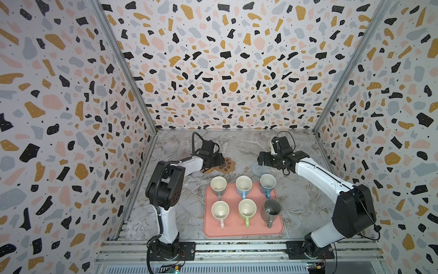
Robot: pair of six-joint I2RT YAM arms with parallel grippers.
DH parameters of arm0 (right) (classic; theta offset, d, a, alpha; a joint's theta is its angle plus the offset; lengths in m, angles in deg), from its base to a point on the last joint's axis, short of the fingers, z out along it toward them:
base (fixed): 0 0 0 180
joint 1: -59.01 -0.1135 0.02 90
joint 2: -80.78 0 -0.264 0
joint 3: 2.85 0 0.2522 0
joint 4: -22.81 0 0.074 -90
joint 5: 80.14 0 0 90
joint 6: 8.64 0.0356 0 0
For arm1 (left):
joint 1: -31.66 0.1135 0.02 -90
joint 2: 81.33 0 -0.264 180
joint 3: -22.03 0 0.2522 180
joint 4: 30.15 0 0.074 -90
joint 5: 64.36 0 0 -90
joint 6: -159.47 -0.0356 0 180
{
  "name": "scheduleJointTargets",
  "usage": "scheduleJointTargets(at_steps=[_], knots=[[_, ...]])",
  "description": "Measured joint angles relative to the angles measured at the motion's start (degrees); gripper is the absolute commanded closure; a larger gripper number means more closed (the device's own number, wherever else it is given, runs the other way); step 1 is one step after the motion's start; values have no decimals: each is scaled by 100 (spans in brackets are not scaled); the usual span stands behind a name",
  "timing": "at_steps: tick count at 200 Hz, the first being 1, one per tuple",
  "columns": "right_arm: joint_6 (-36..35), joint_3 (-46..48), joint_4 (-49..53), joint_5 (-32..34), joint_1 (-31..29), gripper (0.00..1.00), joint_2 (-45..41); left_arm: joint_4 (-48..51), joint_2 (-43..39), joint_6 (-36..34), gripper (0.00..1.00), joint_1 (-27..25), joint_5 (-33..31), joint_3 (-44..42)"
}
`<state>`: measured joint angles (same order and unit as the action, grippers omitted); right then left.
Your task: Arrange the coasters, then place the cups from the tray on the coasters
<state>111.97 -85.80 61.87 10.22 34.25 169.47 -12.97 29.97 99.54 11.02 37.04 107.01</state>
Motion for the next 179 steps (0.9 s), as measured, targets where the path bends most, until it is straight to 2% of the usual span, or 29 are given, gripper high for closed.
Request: scheduleJointTargets(at_steps=[56, 111, 179], knots=[[0, 2, 4, -11, 7, 1, -4, 96, 457, -92, 37, -4, -133, 514], [0, 4, 20, -11, 44, 1, -63, 267, 643, -116, 37, -2, -313, 544], [2, 35, 17, -13, 50, 1, -66, 173, 721, -125, 39, -4, -153, 542]])
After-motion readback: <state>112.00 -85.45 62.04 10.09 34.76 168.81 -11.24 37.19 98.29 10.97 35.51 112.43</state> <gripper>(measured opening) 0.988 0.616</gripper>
